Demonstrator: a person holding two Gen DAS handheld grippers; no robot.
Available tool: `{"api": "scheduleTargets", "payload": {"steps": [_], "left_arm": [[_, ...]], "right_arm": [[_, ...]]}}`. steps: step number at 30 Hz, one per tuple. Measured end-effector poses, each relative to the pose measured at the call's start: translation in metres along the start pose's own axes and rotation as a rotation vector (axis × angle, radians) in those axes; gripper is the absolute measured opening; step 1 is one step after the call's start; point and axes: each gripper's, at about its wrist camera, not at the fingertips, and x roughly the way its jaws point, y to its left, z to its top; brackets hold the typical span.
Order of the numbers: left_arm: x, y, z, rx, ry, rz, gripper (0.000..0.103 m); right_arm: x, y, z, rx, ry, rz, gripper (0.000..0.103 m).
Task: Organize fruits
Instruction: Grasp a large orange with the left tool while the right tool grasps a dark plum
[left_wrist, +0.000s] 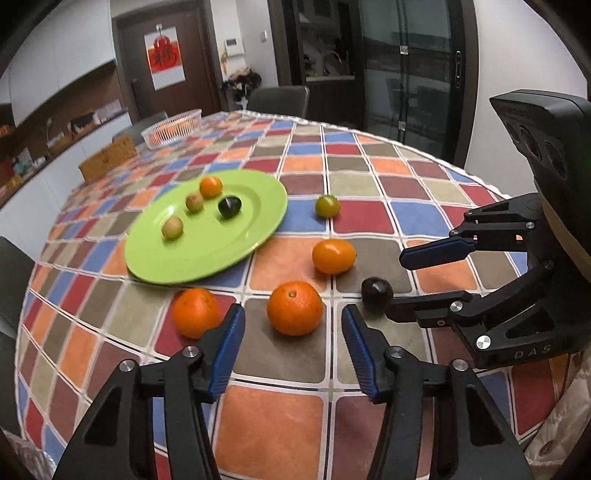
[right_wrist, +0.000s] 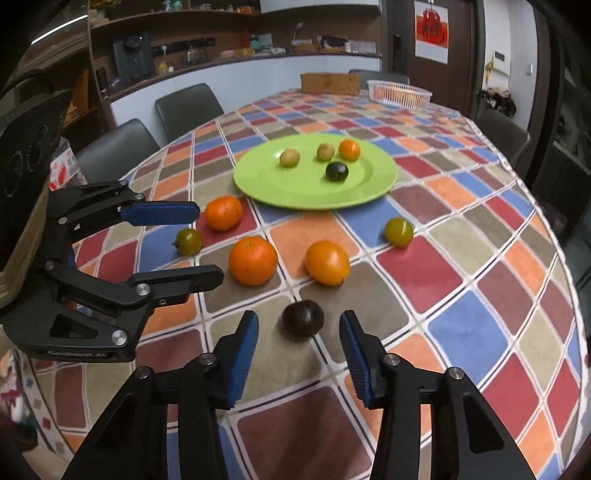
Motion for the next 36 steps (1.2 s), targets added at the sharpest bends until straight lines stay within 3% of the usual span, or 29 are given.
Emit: {"api": "scheduleTargets", "payload": {"steps": [21, 36], "left_arm": [[0.041, 0.004, 0.007, -0.055, 0.076, -0.027, 0.044], [0.022, 0.003, 0.010, -0.098, 0.062, 0.006, 0.040]], "right_arm": [[0.025, -0.011, 0.000, 0.042, 0.052, 0.065, 0.031], [0.013, -0.012, 0.006, 0.043, 0.014, 0.067, 0.030]]}}
